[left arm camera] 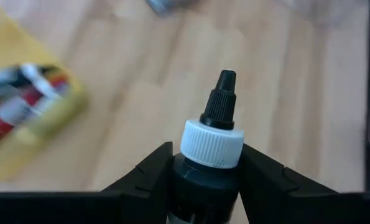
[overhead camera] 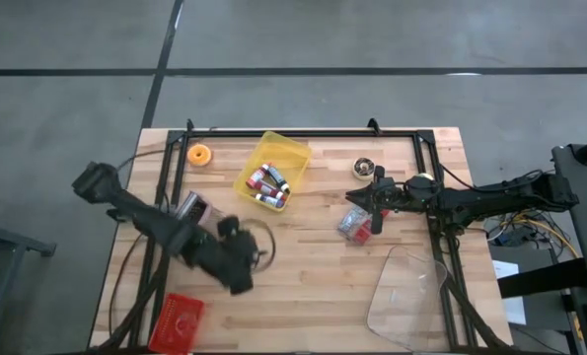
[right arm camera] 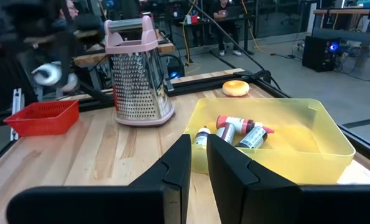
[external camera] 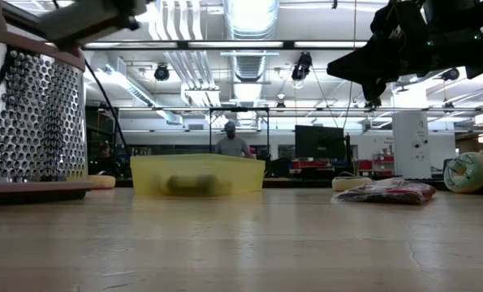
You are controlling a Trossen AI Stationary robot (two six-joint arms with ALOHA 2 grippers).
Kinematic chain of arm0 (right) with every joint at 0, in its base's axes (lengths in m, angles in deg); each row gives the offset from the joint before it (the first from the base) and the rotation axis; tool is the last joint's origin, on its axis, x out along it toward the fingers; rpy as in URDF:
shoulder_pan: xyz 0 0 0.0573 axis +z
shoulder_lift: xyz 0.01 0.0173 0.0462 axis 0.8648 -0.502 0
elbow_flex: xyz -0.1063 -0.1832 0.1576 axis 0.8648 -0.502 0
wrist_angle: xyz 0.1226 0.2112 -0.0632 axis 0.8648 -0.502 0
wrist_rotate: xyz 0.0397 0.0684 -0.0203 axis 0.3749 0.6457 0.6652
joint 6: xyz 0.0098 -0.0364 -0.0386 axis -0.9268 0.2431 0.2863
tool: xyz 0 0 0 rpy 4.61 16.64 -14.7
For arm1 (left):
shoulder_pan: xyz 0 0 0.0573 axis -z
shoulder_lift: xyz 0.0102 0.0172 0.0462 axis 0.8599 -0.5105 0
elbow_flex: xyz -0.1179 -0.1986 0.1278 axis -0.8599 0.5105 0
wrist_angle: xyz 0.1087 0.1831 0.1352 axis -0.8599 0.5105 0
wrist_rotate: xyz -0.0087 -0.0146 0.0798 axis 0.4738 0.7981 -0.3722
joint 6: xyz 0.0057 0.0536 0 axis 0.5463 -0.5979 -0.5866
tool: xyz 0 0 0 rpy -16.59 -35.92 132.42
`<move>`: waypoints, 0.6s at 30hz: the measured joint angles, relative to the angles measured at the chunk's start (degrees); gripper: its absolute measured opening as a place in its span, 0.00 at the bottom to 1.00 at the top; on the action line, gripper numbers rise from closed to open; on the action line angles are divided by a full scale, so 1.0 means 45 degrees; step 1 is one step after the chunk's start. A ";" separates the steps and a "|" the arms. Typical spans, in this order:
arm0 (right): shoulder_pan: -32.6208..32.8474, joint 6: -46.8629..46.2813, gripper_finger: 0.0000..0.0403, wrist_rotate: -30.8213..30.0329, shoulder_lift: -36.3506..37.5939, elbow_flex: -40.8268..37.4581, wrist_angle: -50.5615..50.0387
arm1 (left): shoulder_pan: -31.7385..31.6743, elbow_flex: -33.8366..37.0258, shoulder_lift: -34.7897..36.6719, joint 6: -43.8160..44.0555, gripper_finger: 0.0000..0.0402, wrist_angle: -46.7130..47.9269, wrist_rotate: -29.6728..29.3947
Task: Pick & Place Food Item
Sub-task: Put the black food coloring into the yellow bin
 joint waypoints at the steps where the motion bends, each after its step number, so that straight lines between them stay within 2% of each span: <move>1: 0.0000 0.0000 0.12 0.0000 -0.0005 0.0000 0.0000 | -0.0439 0.0000 0.0246 -0.0282 0.37 0.0000 0.0000; 5: 0.0005 0.0002 0.12 0.0001 -0.0004 0.0000 0.0000 | -0.2319 0.0000 0.0831 -0.1871 0.37 -0.0021 0.0149; 11: 0.0004 0.0002 0.12 -0.0001 -0.0003 0.0000 -0.0002 | -0.5559 0.0042 0.1130 -0.2884 0.37 0.0051 0.2076; 18: 0.0000 0.0005 0.12 0.0000 -0.0004 0.0000 0.0004 | -0.7437 0.0466 0.1060 -0.3808 0.38 -0.0411 0.2982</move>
